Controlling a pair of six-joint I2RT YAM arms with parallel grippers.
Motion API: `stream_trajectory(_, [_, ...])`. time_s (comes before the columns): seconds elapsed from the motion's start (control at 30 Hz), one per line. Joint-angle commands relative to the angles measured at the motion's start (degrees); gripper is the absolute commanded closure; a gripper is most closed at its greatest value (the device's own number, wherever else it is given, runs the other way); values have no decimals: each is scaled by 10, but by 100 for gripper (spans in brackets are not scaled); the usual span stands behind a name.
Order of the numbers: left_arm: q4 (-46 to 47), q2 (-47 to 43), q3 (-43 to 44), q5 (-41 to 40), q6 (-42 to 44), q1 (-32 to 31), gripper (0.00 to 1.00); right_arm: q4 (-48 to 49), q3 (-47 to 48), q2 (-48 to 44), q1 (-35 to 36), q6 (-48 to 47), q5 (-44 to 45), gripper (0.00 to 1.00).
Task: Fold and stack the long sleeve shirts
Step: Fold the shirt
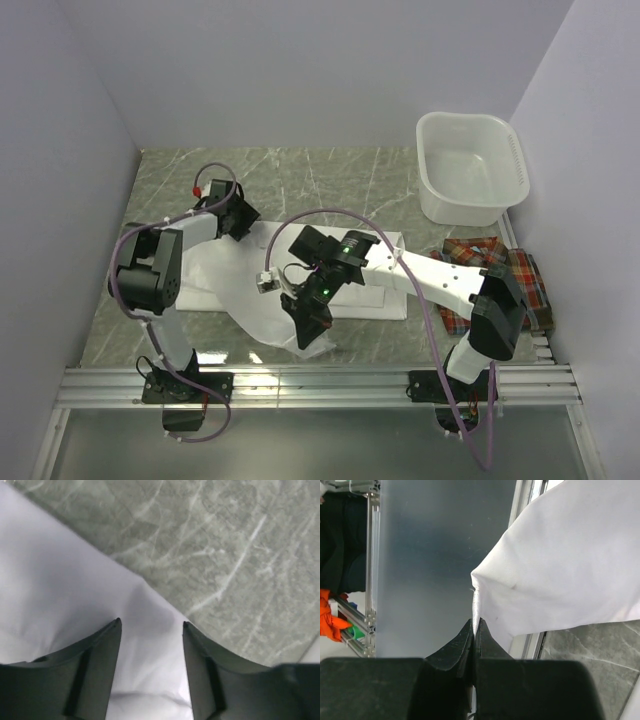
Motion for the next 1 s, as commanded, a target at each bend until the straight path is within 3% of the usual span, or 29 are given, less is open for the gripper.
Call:
stream_trajectory(0.0, [-24, -87, -8, 12, 4, 5, 41, 15, 50, 8, 5, 17, -3, 100])
stream_trajectory(0.13, [-50, -188, -8, 8, 32, 36, 28, 41, 95, 34, 2, 53, 26, 100])
stream_trajectory(0.27, [-80, -252, -22, -5, 84, 109, 26, 85, 126, 55, -29, 112, 49, 100])
stream_trajectory(0.37, [-93, -290, -53, -16, 119, 167, 26, 165, 96, 48, -79, 228, 75, 100])
stream_trajectory(0.53, [-71, -332, -121, -26, 160, 185, 27, 312, 20, 21, -168, 354, 118, 100])
stream_trajectory(0.77, [-56, -309, -166, 12, 174, 185, 27, 335, -48, 38, -248, 410, 174, 100])
stream_trajectory(0.97, [-74, -250, -117, 20, 188, 185, 30, 376, -124, 36, -307, 433, 192, 100])
